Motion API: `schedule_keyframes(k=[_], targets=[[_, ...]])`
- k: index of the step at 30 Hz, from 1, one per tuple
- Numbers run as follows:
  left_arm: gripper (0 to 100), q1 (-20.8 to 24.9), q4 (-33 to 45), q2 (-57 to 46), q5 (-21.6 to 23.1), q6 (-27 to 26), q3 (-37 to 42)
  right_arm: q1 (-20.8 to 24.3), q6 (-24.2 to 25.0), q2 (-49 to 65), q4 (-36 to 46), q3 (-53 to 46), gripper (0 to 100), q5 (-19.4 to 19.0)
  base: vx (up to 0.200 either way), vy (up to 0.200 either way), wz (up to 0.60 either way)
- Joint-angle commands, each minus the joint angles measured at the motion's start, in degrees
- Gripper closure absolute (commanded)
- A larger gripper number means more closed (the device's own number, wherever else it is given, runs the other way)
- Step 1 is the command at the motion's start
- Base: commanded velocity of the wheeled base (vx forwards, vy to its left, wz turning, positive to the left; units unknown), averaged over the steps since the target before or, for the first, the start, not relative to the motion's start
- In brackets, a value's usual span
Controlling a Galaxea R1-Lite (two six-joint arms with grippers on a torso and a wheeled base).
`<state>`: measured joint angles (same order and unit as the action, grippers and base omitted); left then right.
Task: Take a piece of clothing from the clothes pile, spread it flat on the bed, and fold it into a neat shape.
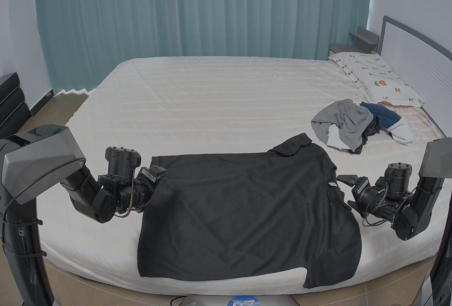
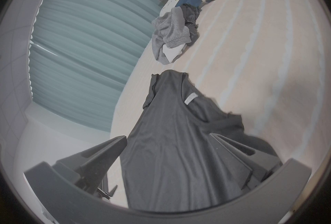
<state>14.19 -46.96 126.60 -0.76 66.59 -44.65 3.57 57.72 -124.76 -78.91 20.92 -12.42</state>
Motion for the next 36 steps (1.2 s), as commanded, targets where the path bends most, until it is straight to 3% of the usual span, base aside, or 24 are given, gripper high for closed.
schedule_keyframes(k=[1,9,14,29,36], targets=[[0,2.8,-9.9,-3.8,0.4,3.3,9.3,0.5,3.1,0.7,-4.9,-6.2,0,-1.8,-0.2,0.0,0.0],[0,2.8,-11.9,-3.2,0.8,3.6,11.0,0.6,3.2,-3.6,-5.9,-6.2,0,-1.9,-0.025,0.0,0.0],[0,3.1,-11.8,-3.5,1.0,3.9,10.9,1.3,3.3,-5.5,-10.6,-7.6,0,-2.0,0.0,0.0,0.0],[0,5.3,-11.7,-3.2,0.8,3.8,11.2,3.3,5.1,-5.1,-10.7,-8.3,0,-1.5,0.0,-0.2,0.0],[0,3.4,-11.0,-5.7,0.9,2.4,13.4,3.5,4.9,-5.0,-10.7,-9.0,0,-1.5,0.0,0.0,0.0]])
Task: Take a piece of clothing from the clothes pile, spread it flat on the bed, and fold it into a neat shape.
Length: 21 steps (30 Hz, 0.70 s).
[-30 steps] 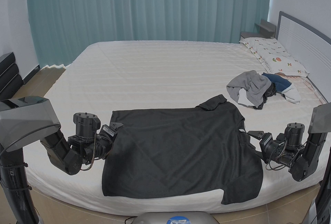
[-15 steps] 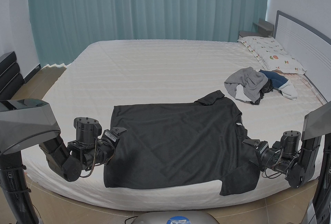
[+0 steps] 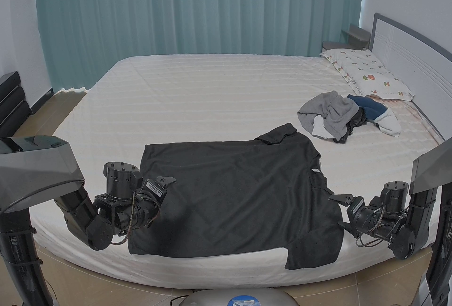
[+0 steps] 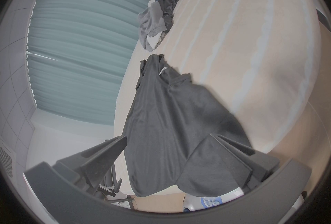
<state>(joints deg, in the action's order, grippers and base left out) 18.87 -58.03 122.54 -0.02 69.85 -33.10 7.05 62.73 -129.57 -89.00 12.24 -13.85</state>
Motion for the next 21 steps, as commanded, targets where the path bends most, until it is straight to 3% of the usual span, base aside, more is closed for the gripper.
schedule_keyframes(k=[1,6,7,11,16,21], targets=[[0,-1.3,0.1,-1.6,0.2,-0.9,1.8,0.1,-0.1,-0.2,-0.6,-0.3,0,0.0,0.0,0.0,0.0],[0,-5.6,0.5,-4.9,5.8,-11.4,7.5,0.6,-0.2,-0.5,-0.6,-0.3,0,0.0,0.0,0.0,0.0],[0,-7.4,0.5,-5.6,8.6,-14.0,8.7,0.6,-0.2,-0.5,-0.6,-0.4,0,0.0,0.0,0.0,0.0],[0,-12.3,5.1,-5.5,13.2,-21.7,9.5,0.6,-0.2,-0.6,-0.6,-0.4,0,0.0,0.0,0.0,0.0],[0,-16.1,14.1,-5.0,13.9,-32.3,9.5,0.7,-0.2,-0.7,-0.5,-0.4,0,0.0,0.0,0.0,0.0],[0,-16.1,17.4,-4.9,13.3,-39.3,11.5,0.7,-0.1,-0.8,-0.5,-0.5,0,0.0,0.0,0.0,0.0]])
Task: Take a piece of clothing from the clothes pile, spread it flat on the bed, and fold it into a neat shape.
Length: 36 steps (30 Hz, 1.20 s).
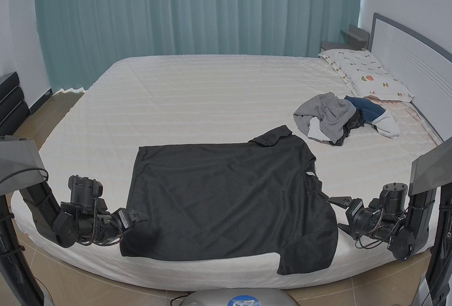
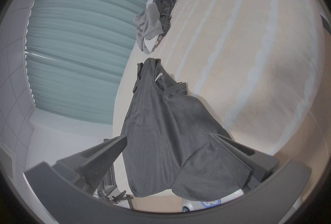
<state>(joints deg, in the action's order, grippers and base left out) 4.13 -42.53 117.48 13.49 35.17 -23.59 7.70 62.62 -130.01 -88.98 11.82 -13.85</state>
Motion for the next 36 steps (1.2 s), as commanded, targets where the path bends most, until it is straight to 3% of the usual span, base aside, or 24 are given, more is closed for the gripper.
schedule_keyframes(k=[1,3,8,21,36], targets=[[0,-1.4,1.9,0.6,-0.4,-6.6,2.6,0.0,0.0,-0.3,-0.6,0.0,0,0.0,0.0,0.0,0.0],[0,-1.4,1.7,1.9,-1.1,-9.6,3.5,0.0,0.0,-0.3,-0.5,-0.1,0,0.0,0.0,0.0,0.0],[0,-1.1,1.6,3.5,-2.0,-10.6,3.5,0.0,0.0,-0.9,-0.6,0.0,0,0.0,0.0,0.0,0.0],[0,-0.4,-7.7,9.4,-5.2,-10.6,4.6,0.0,-0.2,-1.0,-0.6,0.0,0,0.0,0.0,0.0,0.0],[0,1.6,-8.1,9.6,-5.2,-10.4,4.3,0.1,-0.2,-0.9,-0.6,0.0,0,0.0,0.0,0.0,0.0]])
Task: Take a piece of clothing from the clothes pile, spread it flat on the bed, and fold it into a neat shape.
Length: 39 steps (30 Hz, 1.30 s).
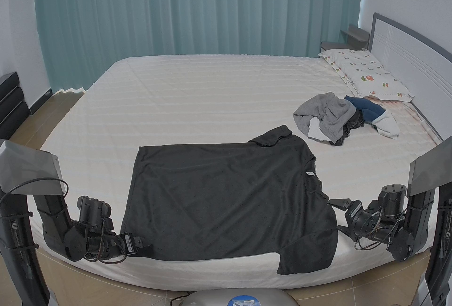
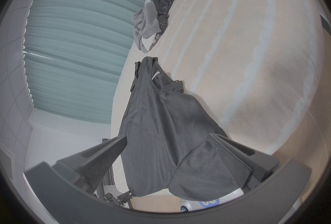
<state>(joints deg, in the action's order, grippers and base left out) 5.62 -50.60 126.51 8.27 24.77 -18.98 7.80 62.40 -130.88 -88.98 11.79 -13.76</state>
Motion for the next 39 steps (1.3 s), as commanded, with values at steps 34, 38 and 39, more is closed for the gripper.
schedule_keyframes(k=[34,38,39], targets=[[100,-3.1,-5.9,-2.7,6.2,10.8,-0.9,-0.6,-14.7,-3.1,-0.5,-2.7,0,0.1,0.0,0.0,0.0],[100,-3.8,-6.0,-2.7,6.9,11.3,-1.0,-0.6,-14.9,-4.2,-0.5,-1.9,0,0.1,0.0,0.0,0.0],[100,-3.8,-6.0,-2.7,6.9,11.3,-1.0,-0.6,-14.9,-4.2,-0.5,-1.9,0,0.1,0.0,0.0,0.0]])
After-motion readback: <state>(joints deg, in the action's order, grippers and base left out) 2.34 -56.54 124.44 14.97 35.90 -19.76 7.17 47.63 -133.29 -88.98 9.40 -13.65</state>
